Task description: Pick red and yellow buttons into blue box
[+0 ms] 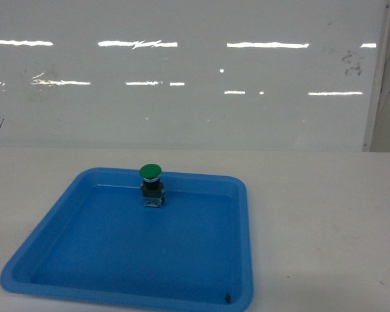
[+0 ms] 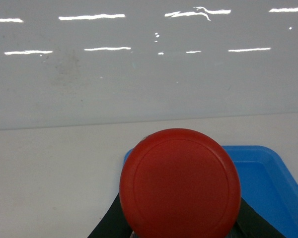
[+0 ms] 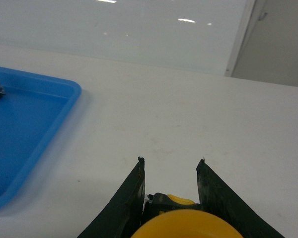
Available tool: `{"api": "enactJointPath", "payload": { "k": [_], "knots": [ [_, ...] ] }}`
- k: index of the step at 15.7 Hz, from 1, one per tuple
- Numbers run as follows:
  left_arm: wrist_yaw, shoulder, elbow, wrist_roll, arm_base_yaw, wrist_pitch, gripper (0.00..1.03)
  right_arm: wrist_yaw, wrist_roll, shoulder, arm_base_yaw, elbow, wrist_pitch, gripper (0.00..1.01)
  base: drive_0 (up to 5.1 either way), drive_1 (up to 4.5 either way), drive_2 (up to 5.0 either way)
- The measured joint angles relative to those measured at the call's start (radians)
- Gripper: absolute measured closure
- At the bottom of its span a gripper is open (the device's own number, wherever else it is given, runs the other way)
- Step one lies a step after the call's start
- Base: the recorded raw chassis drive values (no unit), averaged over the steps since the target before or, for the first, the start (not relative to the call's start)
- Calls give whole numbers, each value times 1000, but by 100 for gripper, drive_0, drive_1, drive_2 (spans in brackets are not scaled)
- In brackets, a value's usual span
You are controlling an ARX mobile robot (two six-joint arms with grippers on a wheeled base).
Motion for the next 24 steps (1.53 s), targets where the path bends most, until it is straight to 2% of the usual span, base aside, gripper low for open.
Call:
{"api": "enactJointPath", "payload": {
  "k": [5,18,24],
  "knots": [
    [1,0,0,0,0,1,79,3,0,0,0,0,1,72,497,-266,-216],
    [2,0,0,0,0,-2,79,3,0,0,0,0,0,72,447,-416,-27],
    [2,-1,0,0,-1,-1,79,3,0,0,0,-1,1,72,489,-247,-247]
  ]
}}
